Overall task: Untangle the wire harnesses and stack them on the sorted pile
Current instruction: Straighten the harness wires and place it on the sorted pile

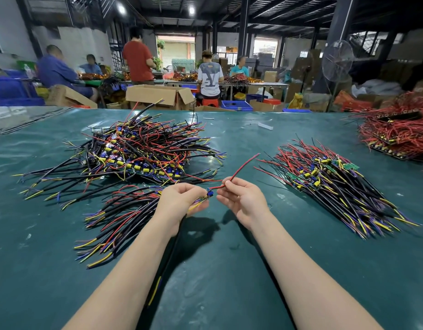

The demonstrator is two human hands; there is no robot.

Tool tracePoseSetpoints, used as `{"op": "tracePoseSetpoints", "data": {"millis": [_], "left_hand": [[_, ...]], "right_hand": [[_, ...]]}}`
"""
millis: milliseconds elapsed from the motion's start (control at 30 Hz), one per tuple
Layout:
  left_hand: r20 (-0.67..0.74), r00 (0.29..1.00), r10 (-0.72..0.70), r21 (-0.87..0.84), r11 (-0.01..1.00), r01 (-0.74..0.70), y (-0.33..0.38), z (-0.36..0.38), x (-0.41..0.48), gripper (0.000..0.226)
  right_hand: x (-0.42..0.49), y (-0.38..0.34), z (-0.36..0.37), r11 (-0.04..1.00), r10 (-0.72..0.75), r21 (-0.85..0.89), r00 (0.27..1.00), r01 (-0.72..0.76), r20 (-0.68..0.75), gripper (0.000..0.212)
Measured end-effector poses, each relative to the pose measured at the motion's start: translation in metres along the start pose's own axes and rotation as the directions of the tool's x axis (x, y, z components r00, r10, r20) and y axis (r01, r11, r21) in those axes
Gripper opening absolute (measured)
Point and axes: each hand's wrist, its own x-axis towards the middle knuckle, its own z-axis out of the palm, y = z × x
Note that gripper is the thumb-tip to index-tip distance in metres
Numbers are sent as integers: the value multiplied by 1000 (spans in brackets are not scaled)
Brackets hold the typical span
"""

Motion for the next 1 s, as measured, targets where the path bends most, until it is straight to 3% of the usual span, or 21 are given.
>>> {"op": "tracePoseSetpoints", "data": {"millis": [167,300,467,633,767,1000], "left_hand": [[14,1000,11,47,999,-12,2,-3,-1,22],[104,994,-29,186,983,9,5,-5,-2,24],[269,958,-94,319,948,3,4,-3,-4,36],[302,952,-48,374,925,-72,2,-4,-3,49],[298,951,-80,456,887,-69,4,-9,-4,44],[363,914,-181,640,761,-104,4,-7,-4,44]], "right_hand": [[0,-3,-4,998,61,21,998,-61,26,22],[3,-5,-5,993,1,120,999,5,-45,24],[4,-7,-7,999,-32,-34,998,30,-55,25],[5,-7,-13,1000,-15,-3,993,15,-114,24],[7,-14,-22,995,-65,58,980,77,-187,24],[11,-11,-18,985,-169,-83,947,152,-275,30]]}}
